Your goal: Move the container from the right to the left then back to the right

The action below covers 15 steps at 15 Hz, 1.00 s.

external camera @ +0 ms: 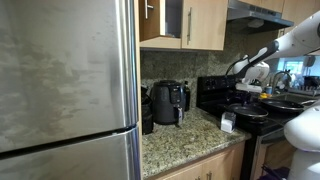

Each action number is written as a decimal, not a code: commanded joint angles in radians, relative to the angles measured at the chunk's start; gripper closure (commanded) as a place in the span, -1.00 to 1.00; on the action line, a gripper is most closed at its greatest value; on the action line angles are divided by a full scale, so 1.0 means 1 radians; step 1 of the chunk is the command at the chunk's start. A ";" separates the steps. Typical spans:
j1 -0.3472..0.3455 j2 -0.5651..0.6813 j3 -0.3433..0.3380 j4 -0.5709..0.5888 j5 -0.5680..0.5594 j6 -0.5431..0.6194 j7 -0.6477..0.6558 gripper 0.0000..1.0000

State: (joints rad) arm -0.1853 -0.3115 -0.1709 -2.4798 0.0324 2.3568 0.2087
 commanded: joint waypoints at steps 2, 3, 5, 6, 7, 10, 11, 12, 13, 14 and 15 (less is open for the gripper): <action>0.009 0.033 0.013 0.017 0.026 -0.015 -0.020 -1.00; 0.016 0.042 0.014 0.017 0.036 -0.006 -0.025 -1.00; 0.027 0.073 0.030 0.023 0.037 0.014 -0.001 -1.00; 0.021 0.086 0.042 0.025 0.011 0.020 0.033 -1.00; 0.019 0.042 0.031 0.004 0.019 0.003 0.011 -1.00; 0.021 0.051 0.037 0.005 0.019 0.004 0.016 -1.00; 0.021 0.064 0.037 0.006 0.020 0.019 0.022 -1.00; 0.022 0.081 0.040 0.009 0.019 0.027 0.030 -1.00; 0.026 0.095 0.041 0.010 0.027 0.034 0.031 -1.00; 0.032 0.103 0.039 0.013 0.042 0.031 0.019 -1.00; 0.031 0.110 0.044 0.010 0.034 0.050 0.030 -1.00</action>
State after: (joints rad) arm -0.1549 -0.2429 -0.1384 -2.4762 0.0509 2.3660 0.2327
